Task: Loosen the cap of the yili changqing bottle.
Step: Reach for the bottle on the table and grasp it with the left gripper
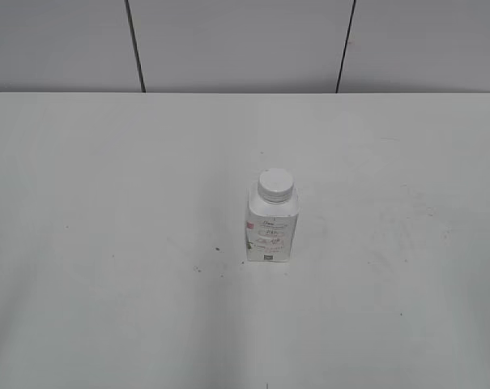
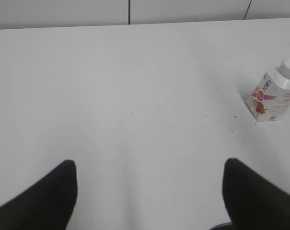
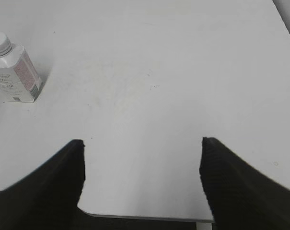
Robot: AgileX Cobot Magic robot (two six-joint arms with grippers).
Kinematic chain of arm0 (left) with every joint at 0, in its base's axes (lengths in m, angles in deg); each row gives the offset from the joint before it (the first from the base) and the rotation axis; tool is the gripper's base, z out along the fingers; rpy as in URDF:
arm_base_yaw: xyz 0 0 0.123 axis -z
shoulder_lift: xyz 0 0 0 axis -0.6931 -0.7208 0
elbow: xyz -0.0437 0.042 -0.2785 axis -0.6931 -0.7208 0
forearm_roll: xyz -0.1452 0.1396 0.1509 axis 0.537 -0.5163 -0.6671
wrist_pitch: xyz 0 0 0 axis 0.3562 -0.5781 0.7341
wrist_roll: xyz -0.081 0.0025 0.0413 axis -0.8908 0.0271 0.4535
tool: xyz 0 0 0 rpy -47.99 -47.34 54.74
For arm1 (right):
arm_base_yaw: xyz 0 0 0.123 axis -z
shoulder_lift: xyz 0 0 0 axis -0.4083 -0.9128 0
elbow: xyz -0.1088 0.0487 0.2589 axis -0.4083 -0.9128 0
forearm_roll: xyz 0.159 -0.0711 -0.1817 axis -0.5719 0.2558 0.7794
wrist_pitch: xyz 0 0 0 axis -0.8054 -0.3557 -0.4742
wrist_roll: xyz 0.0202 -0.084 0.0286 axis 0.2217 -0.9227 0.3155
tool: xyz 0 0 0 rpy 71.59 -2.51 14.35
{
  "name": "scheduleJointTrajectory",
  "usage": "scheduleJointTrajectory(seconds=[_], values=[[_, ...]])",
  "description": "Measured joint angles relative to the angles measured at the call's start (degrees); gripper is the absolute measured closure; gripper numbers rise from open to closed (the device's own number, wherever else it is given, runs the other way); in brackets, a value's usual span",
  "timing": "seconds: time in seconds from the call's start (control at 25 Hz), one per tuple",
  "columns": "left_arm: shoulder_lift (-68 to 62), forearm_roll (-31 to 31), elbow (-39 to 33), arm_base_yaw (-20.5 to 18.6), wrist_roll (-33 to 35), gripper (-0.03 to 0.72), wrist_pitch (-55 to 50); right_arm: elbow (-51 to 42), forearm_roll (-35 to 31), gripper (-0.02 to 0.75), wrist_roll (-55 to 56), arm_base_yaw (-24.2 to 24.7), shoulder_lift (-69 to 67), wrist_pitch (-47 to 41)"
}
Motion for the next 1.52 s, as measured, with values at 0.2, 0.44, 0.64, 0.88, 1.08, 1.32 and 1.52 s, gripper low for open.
scheduleJointTrajectory(seconds=[0.2, 0.44, 0.64, 0.88, 1.08, 1.32, 1.52], values=[[0.0, 0.0, 0.0, 0.0, 0.0, 0.123, 0.0, 0.0, 0.0, 0.152, 0.0, 0.0, 0.0, 0.0], [0.0, 0.0, 0.0, 0.0, 0.0, 0.123, 0.0, 0.0, 0.0, 0.152, 0.0, 0.0, 0.0, 0.0], [0.0, 0.0, 0.0, 0.0, 0.0, 0.123, 0.0, 0.0, 0.0, 0.152, 0.0, 0.0, 0.0, 0.0], [0.0, 0.0, 0.0, 0.0, 0.0, 0.123, 0.0, 0.0, 0.0, 0.152, 0.0, 0.0, 0.0, 0.0], [0.0, 0.0, 0.0, 0.0, 0.0, 0.123, 0.0, 0.0, 0.0, 0.152, 0.0, 0.0, 0.0, 0.0], [0.0, 0.0, 0.0, 0.0, 0.0, 0.123, 0.0, 0.0, 0.0, 0.152, 0.0, 0.0, 0.0, 0.0], [0.0, -0.3, 0.0, 0.0, 0.0, 0.123, 0.0, 0.0, 0.0, 0.152, 0.0, 0.0, 0.0, 0.0]])
